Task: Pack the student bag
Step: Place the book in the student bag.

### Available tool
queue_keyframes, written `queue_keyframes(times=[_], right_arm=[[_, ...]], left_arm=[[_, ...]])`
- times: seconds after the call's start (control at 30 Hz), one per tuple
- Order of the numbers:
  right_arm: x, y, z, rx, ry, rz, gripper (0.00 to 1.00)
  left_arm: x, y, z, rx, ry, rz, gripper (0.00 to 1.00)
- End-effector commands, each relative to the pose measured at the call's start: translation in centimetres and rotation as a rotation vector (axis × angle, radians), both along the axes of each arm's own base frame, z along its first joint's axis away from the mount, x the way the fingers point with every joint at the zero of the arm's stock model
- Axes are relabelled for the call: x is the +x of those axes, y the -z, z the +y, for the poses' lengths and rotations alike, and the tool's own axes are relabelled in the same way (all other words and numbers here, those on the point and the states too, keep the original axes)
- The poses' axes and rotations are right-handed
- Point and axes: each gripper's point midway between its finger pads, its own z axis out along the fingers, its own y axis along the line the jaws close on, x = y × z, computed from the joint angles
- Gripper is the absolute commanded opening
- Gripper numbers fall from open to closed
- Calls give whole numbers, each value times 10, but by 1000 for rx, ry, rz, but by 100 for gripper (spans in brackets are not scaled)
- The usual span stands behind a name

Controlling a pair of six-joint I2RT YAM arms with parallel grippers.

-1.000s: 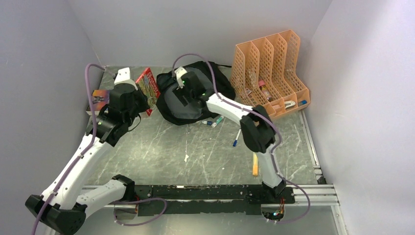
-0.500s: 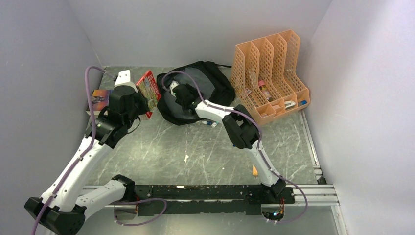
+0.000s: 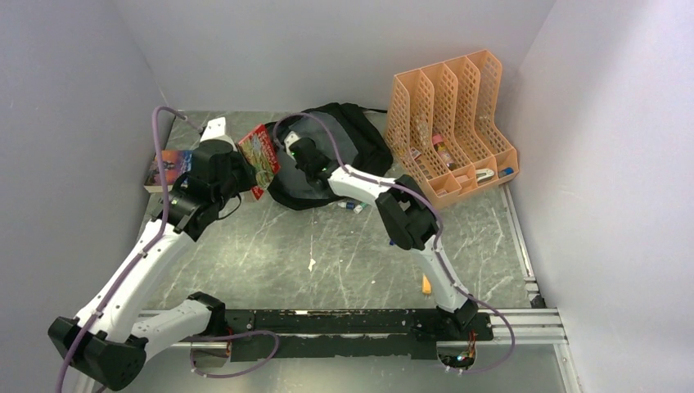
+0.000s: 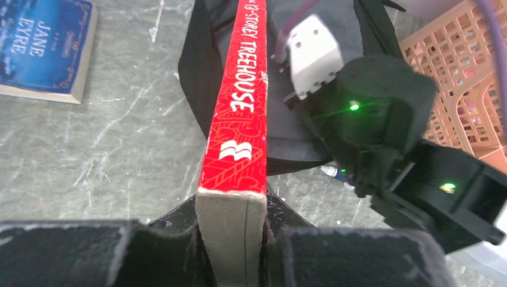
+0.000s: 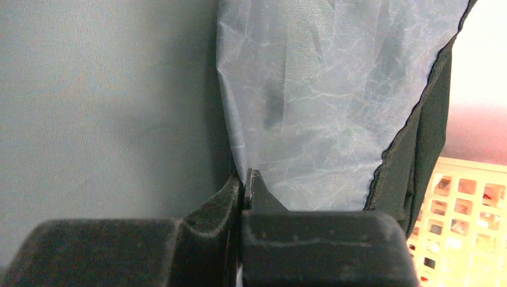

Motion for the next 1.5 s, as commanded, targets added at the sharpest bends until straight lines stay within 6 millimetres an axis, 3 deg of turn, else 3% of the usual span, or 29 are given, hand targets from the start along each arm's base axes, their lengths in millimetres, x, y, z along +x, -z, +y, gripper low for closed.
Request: queue_keyframes(times=[0.0, 0.23, 0.5, 0.67, 0.97, 1.47], right_arm=[[-10, -48, 20, 271, -37, 60, 0], [-10, -68, 14, 477, -54, 155, 0], [-13, -92, 14, 609, -79, 173, 0], [-16, -105, 15, 668, -94, 145, 0], [-10, -154, 2, 741, -52, 4, 0], [-15, -155, 10, 788, -80, 24, 0]], left_arm=[[11, -7, -9, -102, 12, -22, 5], [21, 7, 3, -192, 3, 35, 5], [40, 4, -34, -346, 151, 29, 5], [51, 21, -40, -421, 112, 87, 5], [68, 58, -48, -532, 38, 160, 5], [124, 65, -93, -753, 193, 66, 5]])
